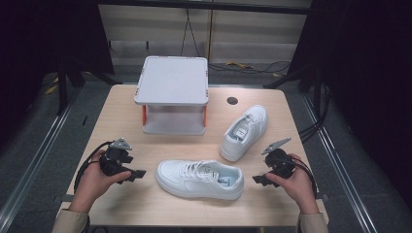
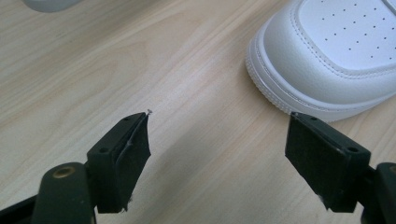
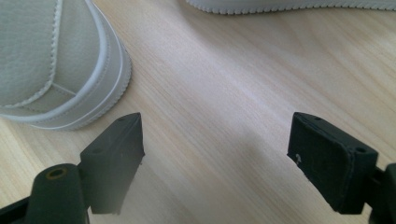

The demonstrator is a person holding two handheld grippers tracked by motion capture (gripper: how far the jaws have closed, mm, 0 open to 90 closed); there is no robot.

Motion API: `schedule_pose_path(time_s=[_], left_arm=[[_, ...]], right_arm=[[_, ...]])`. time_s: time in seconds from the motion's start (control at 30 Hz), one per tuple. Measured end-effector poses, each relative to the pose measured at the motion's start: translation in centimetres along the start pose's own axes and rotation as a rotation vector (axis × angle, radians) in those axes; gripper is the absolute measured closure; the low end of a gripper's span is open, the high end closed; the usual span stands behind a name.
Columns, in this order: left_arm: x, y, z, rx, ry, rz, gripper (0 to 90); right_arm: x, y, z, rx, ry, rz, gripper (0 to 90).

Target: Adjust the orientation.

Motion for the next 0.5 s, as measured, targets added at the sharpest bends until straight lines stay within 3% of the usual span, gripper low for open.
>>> schedule_pose_path(time_s=[0.5], left_arm=[[0.1, 0.0, 0.0, -0.002, -0.009, -0.006, 23.2]], right_arm=[[0.3, -0.3, -1.1, -0.019, 0.025, -0.035, 19.6]])
Point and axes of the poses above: each handheld gripper's, and its own axes: z roughly forward along the jaws, x roughly out of its top, y roughly to its right, the point moved 1 cm from there along z, roughly forward along the jaws, and after that the axes turned 5 degrees about -x, right-handed, at the moved point
